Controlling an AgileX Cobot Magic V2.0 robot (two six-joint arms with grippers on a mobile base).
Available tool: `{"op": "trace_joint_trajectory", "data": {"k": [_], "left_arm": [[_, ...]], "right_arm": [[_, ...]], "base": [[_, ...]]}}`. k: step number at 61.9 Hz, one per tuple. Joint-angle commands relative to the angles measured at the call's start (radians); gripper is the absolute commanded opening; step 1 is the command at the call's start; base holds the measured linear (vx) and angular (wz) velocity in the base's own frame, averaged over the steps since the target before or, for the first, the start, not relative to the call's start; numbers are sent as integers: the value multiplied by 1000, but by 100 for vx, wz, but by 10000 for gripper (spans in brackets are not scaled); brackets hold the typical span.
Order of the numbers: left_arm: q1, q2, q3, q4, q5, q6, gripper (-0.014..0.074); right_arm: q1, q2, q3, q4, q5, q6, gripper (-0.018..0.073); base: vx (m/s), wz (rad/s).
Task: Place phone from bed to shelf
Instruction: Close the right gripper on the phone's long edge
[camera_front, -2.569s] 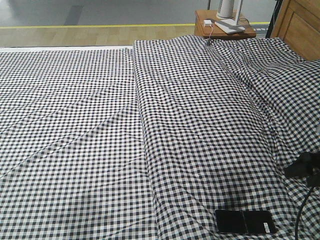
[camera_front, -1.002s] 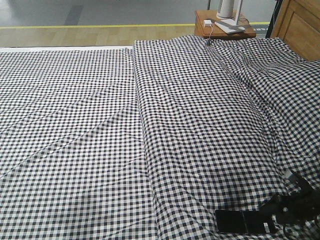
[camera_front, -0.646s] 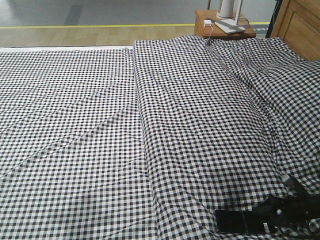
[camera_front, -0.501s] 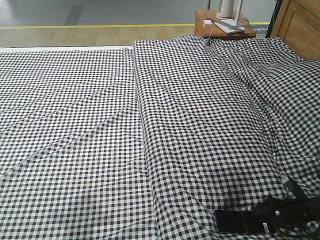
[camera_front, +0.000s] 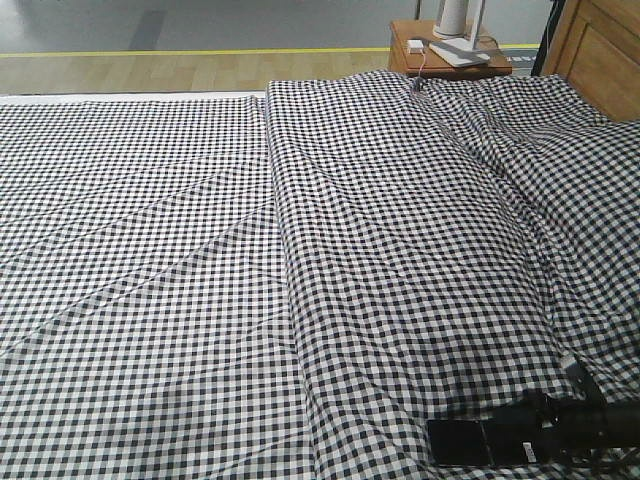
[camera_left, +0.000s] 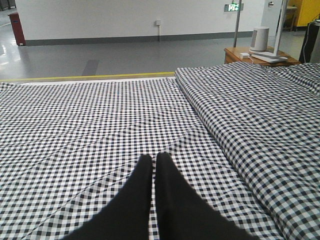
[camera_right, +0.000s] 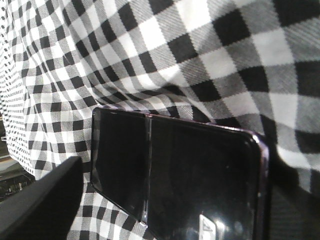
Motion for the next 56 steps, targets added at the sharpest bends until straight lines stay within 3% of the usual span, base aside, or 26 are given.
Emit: {"op": "trace_joint_trajectory", "data": {"k": [1, 9, 17, 31, 56], "left_arm": [[-3, -6, 1, -6, -75, -4, 1], [-3, -6, 1, -6, -75, -4, 1], [-3, -6, 1, -6, -75, -4, 1], [-3, -6, 1, -6, -75, -4, 1], [-3, -6, 1, -6, -75, -4, 1]], "right_arm": [[-2, -48, -3, 7, 93, -16, 533], [-2, -48, -3, 4, 91, -16, 448], [-3, -48, -3, 4, 81, -16, 308], [-3, -48, -3, 3, 91, -32, -6], [-3, -48, -3, 7, 177, -32, -8]], "base": [[0, 0], [0, 0], [0, 0], [0, 0], [0, 0]]}}
